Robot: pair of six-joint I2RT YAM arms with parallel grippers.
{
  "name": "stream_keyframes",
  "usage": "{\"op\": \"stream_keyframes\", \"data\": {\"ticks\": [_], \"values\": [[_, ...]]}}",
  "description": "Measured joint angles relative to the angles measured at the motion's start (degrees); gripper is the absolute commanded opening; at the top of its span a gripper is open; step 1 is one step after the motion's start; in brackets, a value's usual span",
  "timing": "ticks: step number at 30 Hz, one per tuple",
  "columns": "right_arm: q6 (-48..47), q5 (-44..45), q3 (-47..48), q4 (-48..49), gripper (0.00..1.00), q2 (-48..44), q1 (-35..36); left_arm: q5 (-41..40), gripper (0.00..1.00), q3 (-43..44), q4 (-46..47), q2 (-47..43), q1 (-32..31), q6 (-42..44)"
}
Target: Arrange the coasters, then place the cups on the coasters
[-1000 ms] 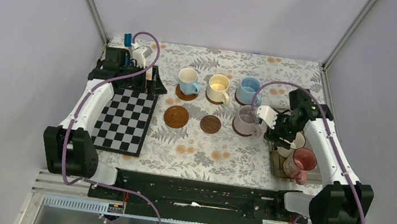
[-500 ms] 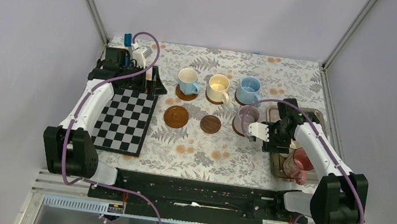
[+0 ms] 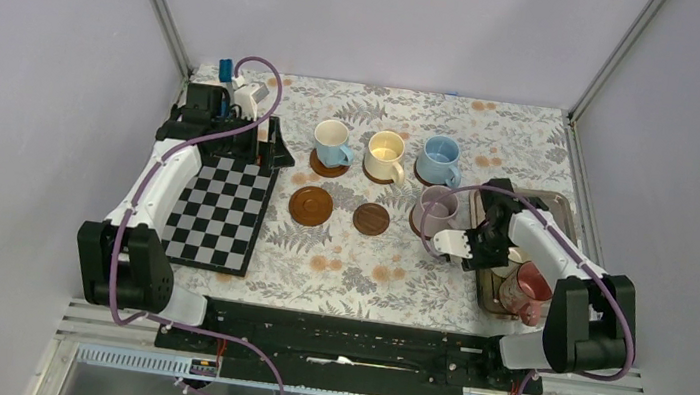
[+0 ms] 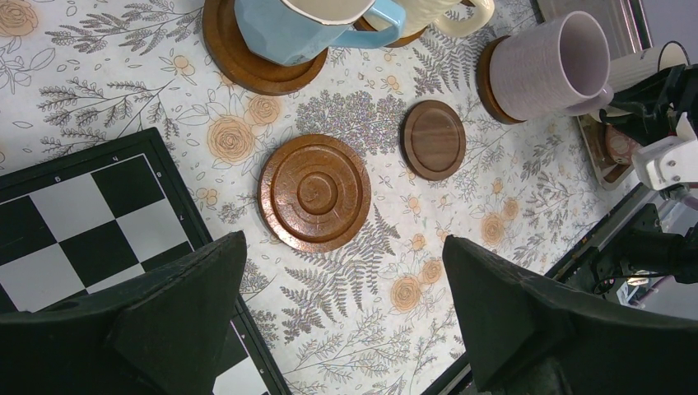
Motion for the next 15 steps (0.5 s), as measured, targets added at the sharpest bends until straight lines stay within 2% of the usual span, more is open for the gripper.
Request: {"op": "stream_keyframes", "data": {"ticks": [9, 15], "values": [[-3.63, 3.06, -0.46, 0.22, 0.0, -0.02, 0.11, 0.0, 0.99, 0.02, 0.0, 1.36, 0.0, 0.0], [-4.72, 5.01, -0.35, -1.16, 0.0, -1.27, 0.13, 0.07, 0.99, 0.17, 0.0, 1.49, 0.0, 0.0]]}}
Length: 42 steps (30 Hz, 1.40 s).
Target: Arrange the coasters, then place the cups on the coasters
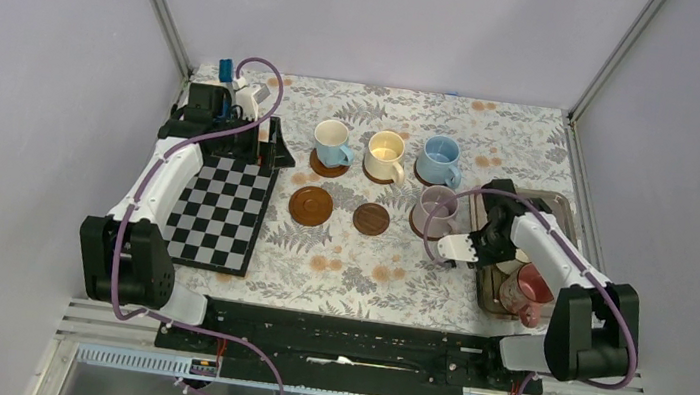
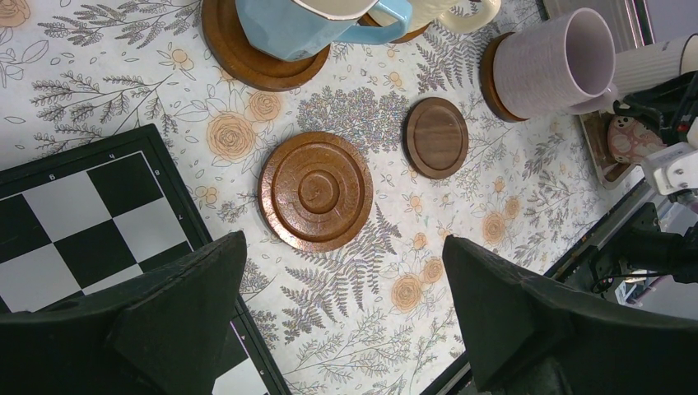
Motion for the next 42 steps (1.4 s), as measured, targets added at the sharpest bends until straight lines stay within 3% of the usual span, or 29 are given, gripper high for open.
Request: {"op": "stream_keyframes", "data": {"ticks": [9, 18, 26, 33, 42], "values": [[-1.7, 2.93, 7.93, -2.86, 0.0, -2.05, -0.02, 0.02, 0.99, 0.07, -0.02, 0.0, 0.0, -0.02], [-1.42, 2.75, 26.51, -4.68, 0.0, 2.86, 2.64, 0.02, 0.99, 0.48, 0.0, 0.0, 0.0, -0.07], [1.38, 1.64, 37.86, -5.6, 0.0, 7.34, 17.9, 0.22, 0.99, 0.7, 0.11, -0.02, 1.09, -2.1], [2.1, 0.59, 39.12, -5.64, 0.0, 10.36, 32.5, 1.55, 0.99, 0.7, 0.59, -0.02, 4.35, -4.04], [2.03, 0.5, 40.09, -5.05, 0.0, 19.65, 41.44, 3.8, 0.99, 0.7, 0.94, -0.02, 6.99, -5.38]]}}
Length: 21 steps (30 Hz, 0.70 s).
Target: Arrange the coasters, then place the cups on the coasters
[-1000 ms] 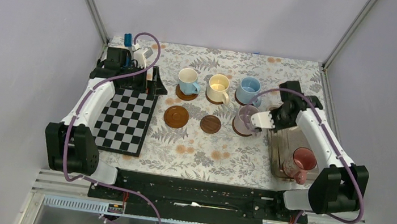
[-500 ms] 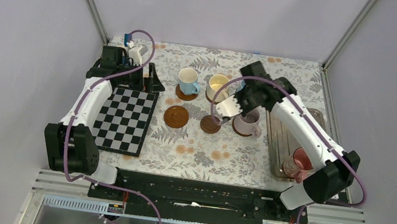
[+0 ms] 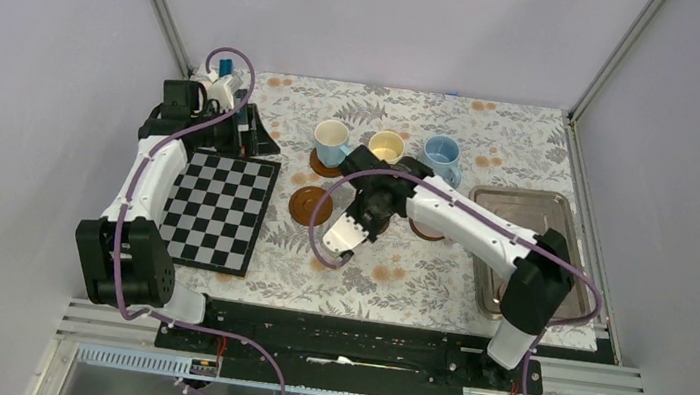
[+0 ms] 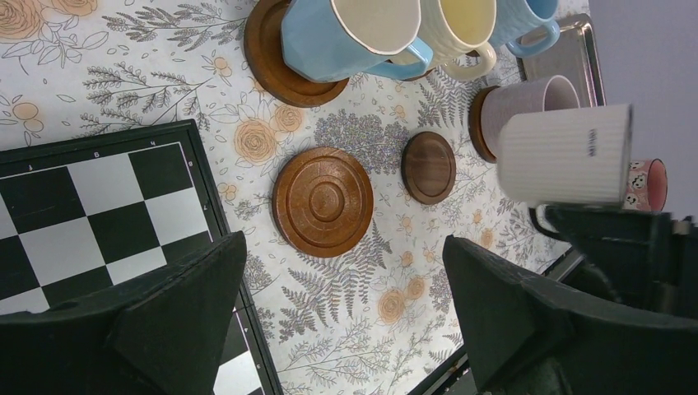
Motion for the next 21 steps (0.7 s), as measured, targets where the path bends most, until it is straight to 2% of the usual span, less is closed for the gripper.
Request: {"op": "stream_keyframes", "data": {"ticks": [11, 21], "values": [[-0.92, 0.44, 0.42, 1.64, 0.0, 7.54, 1.95, 1.66, 0.99, 0.0, 0.0, 0.0, 0.85, -0.07], [-2.21, 0.96, 0.07, 3.78, 0.02, 9.77, 1.95, 2.89, 0.99, 0.0, 0.02, 0.0, 1.33, -0.7]]}}
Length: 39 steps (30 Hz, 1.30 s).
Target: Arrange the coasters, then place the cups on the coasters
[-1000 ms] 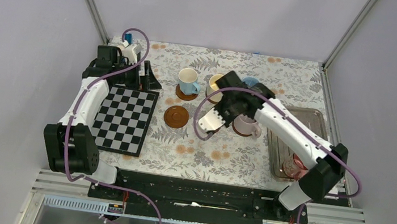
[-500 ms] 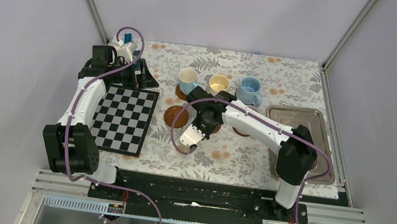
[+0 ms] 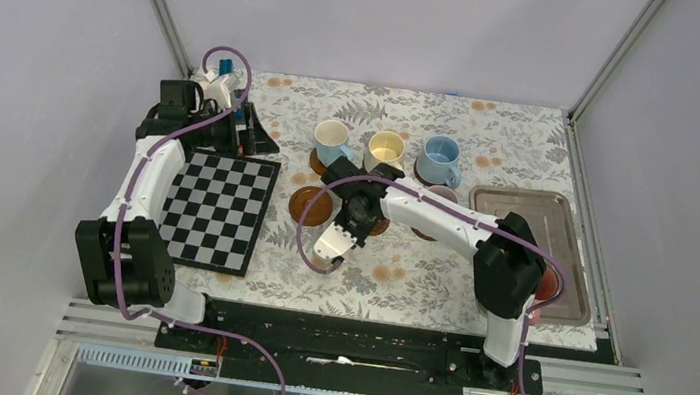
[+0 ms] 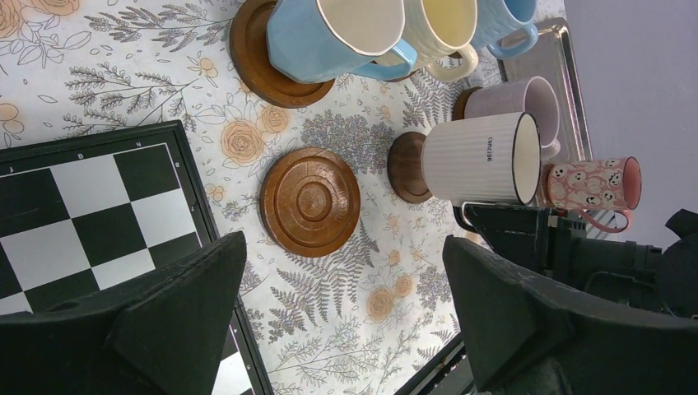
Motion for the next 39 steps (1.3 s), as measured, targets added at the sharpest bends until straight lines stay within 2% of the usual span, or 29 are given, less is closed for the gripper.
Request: {"op": "stream_keyframes", "data": {"ticks": [17, 28, 34, 39], "values": [[-1.14, 1.68, -3.43, 2.43, 0.05, 3.43, 0.0, 1.25, 0.99, 0.0, 0.02, -0.09, 0.55, -0.22], [-2.43, 3.21, -4.52, 4.57, 0.31, 3.58, 0.04, 1.51, 0.99, 0.0, 0.0, -0.09, 0.74, -0.22], [-2.91, 5.31, -4.66, 5.6, 0.33, 3.58, 0.07, 1.7, 0.99, 0.0, 0.02, -0.11, 0.79, -0.22], [-3.15, 5.6, -5.14, 6.03, 0.44, 3.58, 0.07, 1.77, 0.99, 0.0, 0.02, -0.09, 0.87, -0.22]]}}
